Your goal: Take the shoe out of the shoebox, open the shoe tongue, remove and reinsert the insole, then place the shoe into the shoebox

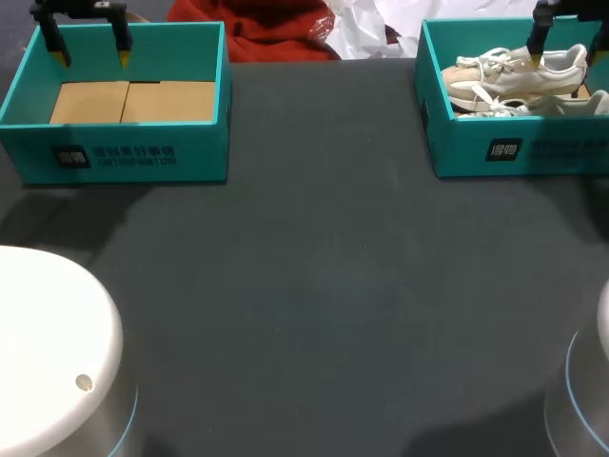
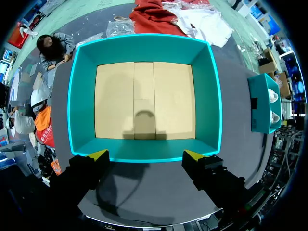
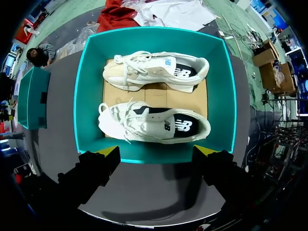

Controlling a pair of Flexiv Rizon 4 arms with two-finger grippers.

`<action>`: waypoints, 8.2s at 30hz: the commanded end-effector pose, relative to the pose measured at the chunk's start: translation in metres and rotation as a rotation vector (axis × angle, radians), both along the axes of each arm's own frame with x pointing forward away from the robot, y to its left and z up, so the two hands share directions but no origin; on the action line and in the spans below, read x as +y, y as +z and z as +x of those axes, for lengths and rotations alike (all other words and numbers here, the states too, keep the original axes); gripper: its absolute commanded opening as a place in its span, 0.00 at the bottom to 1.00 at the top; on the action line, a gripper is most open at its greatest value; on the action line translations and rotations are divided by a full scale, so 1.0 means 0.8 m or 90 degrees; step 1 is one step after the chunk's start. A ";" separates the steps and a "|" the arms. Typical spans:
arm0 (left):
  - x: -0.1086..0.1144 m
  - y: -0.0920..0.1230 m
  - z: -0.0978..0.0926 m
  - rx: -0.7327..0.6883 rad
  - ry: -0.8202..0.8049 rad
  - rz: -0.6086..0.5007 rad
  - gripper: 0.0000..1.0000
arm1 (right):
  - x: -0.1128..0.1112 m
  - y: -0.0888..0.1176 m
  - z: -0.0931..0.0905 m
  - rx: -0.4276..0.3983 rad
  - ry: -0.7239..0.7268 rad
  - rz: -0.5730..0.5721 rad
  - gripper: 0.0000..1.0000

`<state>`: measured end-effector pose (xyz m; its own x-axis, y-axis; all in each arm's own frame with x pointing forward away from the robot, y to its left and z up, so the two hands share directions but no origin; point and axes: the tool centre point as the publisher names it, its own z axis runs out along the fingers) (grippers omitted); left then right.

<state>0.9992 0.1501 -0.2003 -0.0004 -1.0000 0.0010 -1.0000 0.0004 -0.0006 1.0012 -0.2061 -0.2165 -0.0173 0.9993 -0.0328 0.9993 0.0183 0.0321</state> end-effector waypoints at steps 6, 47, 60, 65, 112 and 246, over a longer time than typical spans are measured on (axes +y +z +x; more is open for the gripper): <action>0.000 0.000 0.000 0.000 0.000 0.000 1.00 | -0.037 -0.030 -0.003 -0.002 0.001 0.005 1.00; 0.000 0.000 0.000 0.000 0.000 0.000 1.00 | -0.148 -0.106 0.023 0.011 0.018 0.028 0.96; 0.000 0.000 0.000 0.000 0.000 0.000 1.00 | -0.156 -0.129 0.030 0.018 0.036 0.033 0.87; 0.000 0.000 0.000 0.000 0.000 0.000 1.00 | -0.160 -0.140 0.031 0.023 0.035 0.038 0.86; 0.000 0.000 0.000 0.000 0.000 0.000 1.00 | -0.168 -0.156 0.021 0.021 0.041 0.057 0.00; 0.000 0.000 0.000 0.000 0.000 0.000 1.00 | 0.100 0.079 -0.258 -0.040 0.056 -0.187 0.00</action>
<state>0.9992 0.1501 -0.2003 -0.0004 -1.0000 0.0010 -1.0000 0.0004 -0.0006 0.7993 -0.1236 -0.1536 -0.0934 0.9405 -0.3268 0.9922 0.1152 0.0479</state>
